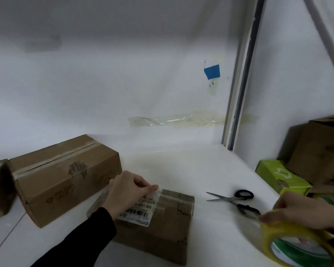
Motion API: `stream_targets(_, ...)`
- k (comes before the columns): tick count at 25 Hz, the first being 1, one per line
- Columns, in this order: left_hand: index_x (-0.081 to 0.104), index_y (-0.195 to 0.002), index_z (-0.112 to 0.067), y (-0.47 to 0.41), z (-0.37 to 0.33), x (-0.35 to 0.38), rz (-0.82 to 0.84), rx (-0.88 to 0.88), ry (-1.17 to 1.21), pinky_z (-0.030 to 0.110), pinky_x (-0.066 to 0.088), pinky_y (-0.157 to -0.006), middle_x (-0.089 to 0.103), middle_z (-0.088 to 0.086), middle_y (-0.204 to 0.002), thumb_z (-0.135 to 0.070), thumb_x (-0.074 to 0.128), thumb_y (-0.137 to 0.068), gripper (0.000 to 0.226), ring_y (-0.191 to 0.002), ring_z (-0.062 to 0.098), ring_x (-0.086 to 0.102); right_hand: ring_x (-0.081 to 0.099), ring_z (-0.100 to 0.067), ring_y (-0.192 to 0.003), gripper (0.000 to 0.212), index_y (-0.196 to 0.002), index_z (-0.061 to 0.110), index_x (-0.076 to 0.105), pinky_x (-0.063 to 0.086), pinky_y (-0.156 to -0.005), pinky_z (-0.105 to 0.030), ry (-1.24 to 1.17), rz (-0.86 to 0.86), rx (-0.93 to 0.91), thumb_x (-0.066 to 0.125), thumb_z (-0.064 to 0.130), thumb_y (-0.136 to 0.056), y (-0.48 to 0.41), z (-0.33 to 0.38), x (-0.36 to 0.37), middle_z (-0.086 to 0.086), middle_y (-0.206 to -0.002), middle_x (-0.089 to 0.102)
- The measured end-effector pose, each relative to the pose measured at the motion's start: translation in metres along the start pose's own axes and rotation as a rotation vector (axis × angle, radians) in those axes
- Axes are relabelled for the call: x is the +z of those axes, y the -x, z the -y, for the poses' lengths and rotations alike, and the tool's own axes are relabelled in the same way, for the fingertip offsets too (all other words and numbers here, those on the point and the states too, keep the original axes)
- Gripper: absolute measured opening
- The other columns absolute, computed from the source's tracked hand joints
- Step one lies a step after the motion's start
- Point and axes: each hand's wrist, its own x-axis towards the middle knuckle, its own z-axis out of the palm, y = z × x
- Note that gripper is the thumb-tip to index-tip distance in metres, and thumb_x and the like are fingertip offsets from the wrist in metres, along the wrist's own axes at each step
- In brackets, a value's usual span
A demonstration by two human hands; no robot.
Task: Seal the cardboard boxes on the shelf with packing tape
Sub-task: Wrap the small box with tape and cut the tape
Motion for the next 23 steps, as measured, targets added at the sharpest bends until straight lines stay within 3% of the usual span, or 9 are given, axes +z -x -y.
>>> stream_targets(7, 0.073, -0.054, -0.027, 0.005, 0.000, -0.005, -0.022, -0.031, -0.020, 0.044, 0.047, -0.090, 0.067, -0.019, -0.054, -0.055, 0.073, -0.065, 0.030, -0.056, -0.007, 0.061, 0.038, -0.004, -0.039, 0.052, -0.040, 0.016, 0.051, 0.028, -0.047, -0.018, -0.024, 0.037, 0.018, 0.073, 0.052, -0.070, 0.000, 0.001, 0.009, 0.008, -0.043, 0.043)
stream_targets(11, 0.070, -0.052, -0.031, 0.005, 0.003, 0.000, -0.049, -0.032, -0.050, 0.040, 0.047, -0.089, 0.066, -0.021, -0.055, -0.055, 0.075, -0.064, 0.028, -0.060, -0.005, 0.061, 0.041, -0.003, -0.042, 0.053, -0.044, 0.017, 0.051, 0.031, -0.052, -0.021, 0.023, -0.052, 0.079, 0.073, 0.063, -0.059, -0.001, 0.000, 0.013, 0.009, -0.041, 0.044)
stream_targets(14, 0.069, -0.054, -0.030, 0.006, 0.006, 0.005, -0.065, -0.019, -0.061, 0.022, 0.051, -0.071, 0.067, -0.017, -0.054, -0.052, 0.075, -0.066, 0.025, -0.058, -0.005, 0.062, 0.045, -0.005, -0.052, 0.051, -0.057, 0.018, 0.052, 0.032, -0.052, -0.021, 0.064, -0.125, 0.108, 0.072, 0.065, -0.058, -0.003, 0.000, 0.017, 0.010, -0.047, 0.048)
stream_targets(15, 0.069, -0.055, -0.029, 0.006, 0.007, 0.006, -0.075, -0.017, -0.058, 0.013, 0.048, -0.062, 0.066, -0.017, -0.052, -0.050, 0.075, -0.067, 0.025, -0.058, -0.007, 0.062, 0.044, -0.004, -0.054, 0.049, -0.060, 0.018, 0.051, 0.032, -0.052, -0.019, 0.086, -0.131, 0.110, 0.071, 0.063, -0.063, -0.003, 0.001, 0.017, 0.010, -0.052, 0.048)
stream_targets(17, 0.068, -0.056, -0.029, 0.007, 0.006, 0.009, -0.101, -0.020, -0.069, 0.008, 0.042, -0.051, 0.064, -0.019, -0.050, -0.050, 0.075, -0.068, 0.025, -0.057, -0.009, 0.061, 0.042, -0.002, -0.051, 0.047, -0.056, 0.018, 0.048, 0.030, -0.049, -0.016, 0.089, -0.137, 0.102, 0.070, 0.058, -0.067, -0.001, 0.003, 0.016, 0.011, -0.051, 0.046)
stream_targets(20, 0.067, -0.056, -0.029, 0.004, 0.006, 0.010, -0.112, -0.030, -0.079, 0.010, 0.041, -0.056, 0.065, -0.014, -0.050, -0.052, 0.072, -0.069, 0.027, -0.054, -0.003, 0.062, 0.037, -0.004, -0.043, 0.052, -0.047, 0.015, 0.046, 0.027, -0.048, -0.018, 0.023, -0.131, 0.054, 0.072, 0.056, -0.064, -0.001, 0.003, 0.012, 0.009, -0.043, 0.039)
stream_targets(23, 0.066, -0.056, -0.029, 0.002, 0.007, 0.012, -0.146, -0.053, -0.155, 0.027, 0.049, -0.072, 0.065, -0.014, -0.058, -0.057, 0.070, -0.069, 0.031, -0.062, -0.002, 0.060, 0.037, -0.005, -0.043, 0.050, -0.050, 0.017, 0.043, 0.026, -0.047, -0.018, 0.026, -0.143, 0.062, 0.074, 0.053, -0.066, -0.008, 0.002, 0.013, 0.011, -0.029, 0.040)
